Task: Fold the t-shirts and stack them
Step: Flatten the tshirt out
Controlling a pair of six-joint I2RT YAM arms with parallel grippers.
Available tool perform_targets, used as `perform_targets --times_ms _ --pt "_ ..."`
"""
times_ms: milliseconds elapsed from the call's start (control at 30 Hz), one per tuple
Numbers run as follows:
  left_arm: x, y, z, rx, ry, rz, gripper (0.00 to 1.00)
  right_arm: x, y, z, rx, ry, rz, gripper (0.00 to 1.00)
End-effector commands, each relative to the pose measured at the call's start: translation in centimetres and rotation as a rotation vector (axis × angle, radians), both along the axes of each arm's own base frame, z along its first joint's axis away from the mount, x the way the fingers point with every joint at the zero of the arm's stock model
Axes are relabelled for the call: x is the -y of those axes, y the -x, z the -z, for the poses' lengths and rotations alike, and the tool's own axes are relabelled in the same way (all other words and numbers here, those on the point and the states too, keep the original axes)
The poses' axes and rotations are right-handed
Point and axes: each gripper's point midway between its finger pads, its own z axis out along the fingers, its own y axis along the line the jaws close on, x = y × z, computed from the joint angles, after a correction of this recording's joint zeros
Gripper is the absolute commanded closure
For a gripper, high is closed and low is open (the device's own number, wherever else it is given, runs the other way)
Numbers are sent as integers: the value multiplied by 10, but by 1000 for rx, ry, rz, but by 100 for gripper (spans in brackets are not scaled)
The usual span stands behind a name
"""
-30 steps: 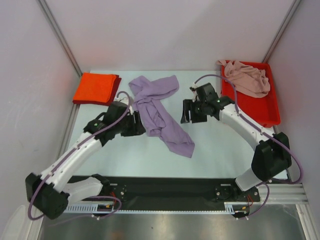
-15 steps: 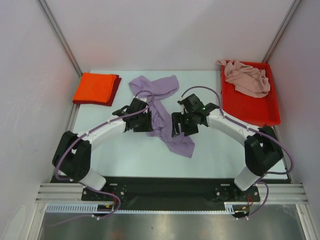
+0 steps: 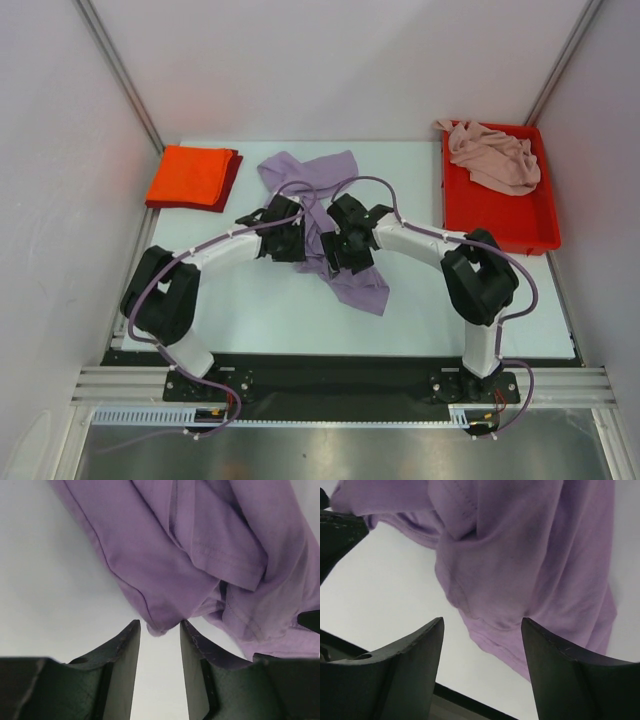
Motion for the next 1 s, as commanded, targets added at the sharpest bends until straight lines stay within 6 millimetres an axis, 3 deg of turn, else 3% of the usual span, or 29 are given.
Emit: perform_targets --times_ms 0,267,367,467,500,567,633,667,833,867,900,967 --pt "11 -23 -17 69 35 17 58 3 -7 2 29 61 10 33" --pt "9 -24 -8 51 15 14 66 3 -9 12 29 80 18 47" --pt "7 -24 -8 52 6 14 71 0 -11 14 25 74 20 57" --pt "4 -24 -16 68 -1 18 85 -1 -12 16 19 66 16 74" --pt "4 -24 -20 76 1 17 87 -1 -12 15 21 62 14 86" --pt "3 -25 -34 103 6 16 94 0 -12 9 37 59 15 98" --pt "0 -22 -44 107 1 17 100 6 -13 3 50 68 21 100" --pt "0 -24 -59 142 14 17 100 10 -15 -3 61 62 27 100" --pt "-5 -21 -120 253 59 22 100 37 -24 -60 162 -5 93 100" --pt "-6 -18 -146 304 83 31 100 43 -23 -66 163 -22 102 100" --pt "-6 -15 -158 325 95 37 100 53 -25 -88 196 -57 131 100" --pt "-8 -10 -188 385 123 51 100 60 -24 -105 223 -89 138 100"
